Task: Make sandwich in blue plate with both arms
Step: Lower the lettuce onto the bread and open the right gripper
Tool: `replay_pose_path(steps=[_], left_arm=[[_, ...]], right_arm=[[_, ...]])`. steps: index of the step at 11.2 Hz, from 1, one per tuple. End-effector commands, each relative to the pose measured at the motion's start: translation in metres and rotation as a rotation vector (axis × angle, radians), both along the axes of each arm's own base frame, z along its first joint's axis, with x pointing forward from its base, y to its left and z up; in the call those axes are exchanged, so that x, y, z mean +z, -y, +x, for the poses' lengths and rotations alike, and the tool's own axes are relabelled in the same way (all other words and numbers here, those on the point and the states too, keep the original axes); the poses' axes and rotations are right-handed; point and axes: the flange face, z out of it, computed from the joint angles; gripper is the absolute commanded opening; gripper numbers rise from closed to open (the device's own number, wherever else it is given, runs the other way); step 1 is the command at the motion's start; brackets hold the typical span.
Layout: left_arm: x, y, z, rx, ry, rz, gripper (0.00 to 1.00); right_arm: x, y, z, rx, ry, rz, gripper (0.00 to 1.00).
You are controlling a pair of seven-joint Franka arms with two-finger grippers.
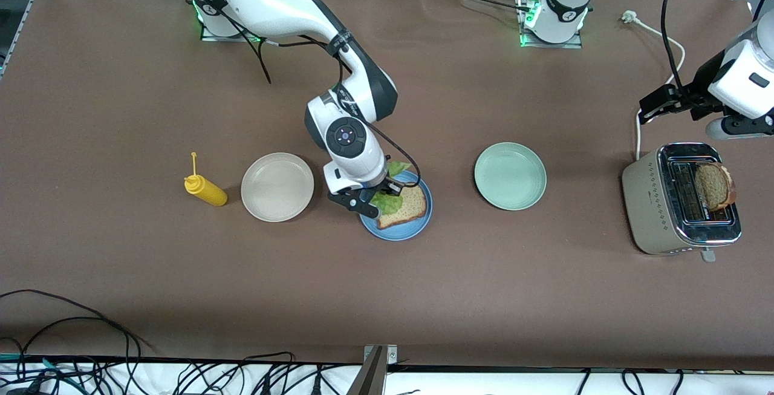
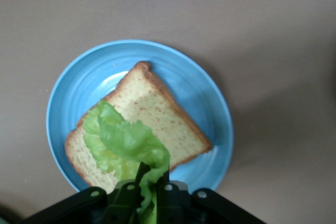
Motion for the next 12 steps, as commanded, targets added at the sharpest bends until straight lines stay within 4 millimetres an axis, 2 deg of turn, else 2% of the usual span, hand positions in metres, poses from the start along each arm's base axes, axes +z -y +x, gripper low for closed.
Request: replay_pose_path(steps=[1,3,6,10,11,12], left_arm=[[0.004,0.000,-0.007,-0.020,0.010,-0.018,1.00],[0.004,0.000,-0.007,-0.017,0.010,-0.018,1.00],[0.004,0.000,-0.007,-0.017,0.010,-0.018,1.00],[0.004,0.000,-0.007,-0.018,0.010,-0.018,1.00],[0.004,0.000,-0.007,-0.019,0.010,-0.018,1.00],[0.004,0.000,-0.007,-0.019,0.010,-0.018,1.00]], right_arm=[[0.000,-0.036,-0.001,-0.085,0.042,0.036,0.00],[-0.003,-0.036,-0.001,-0.086,0.047,0.029,0.00],[-0.033,-0.030,0.009,-0.098,0.106,0.038,0.00],[-0.037,-0.030,0.010,-0.102,0.113,0.040,0.00],[-0.036,-0.030,0.010,-0.103,0.111,0.037,0.17],[-0.035,-0.028,0.012,-0.104,0.122,0.036,0.99]])
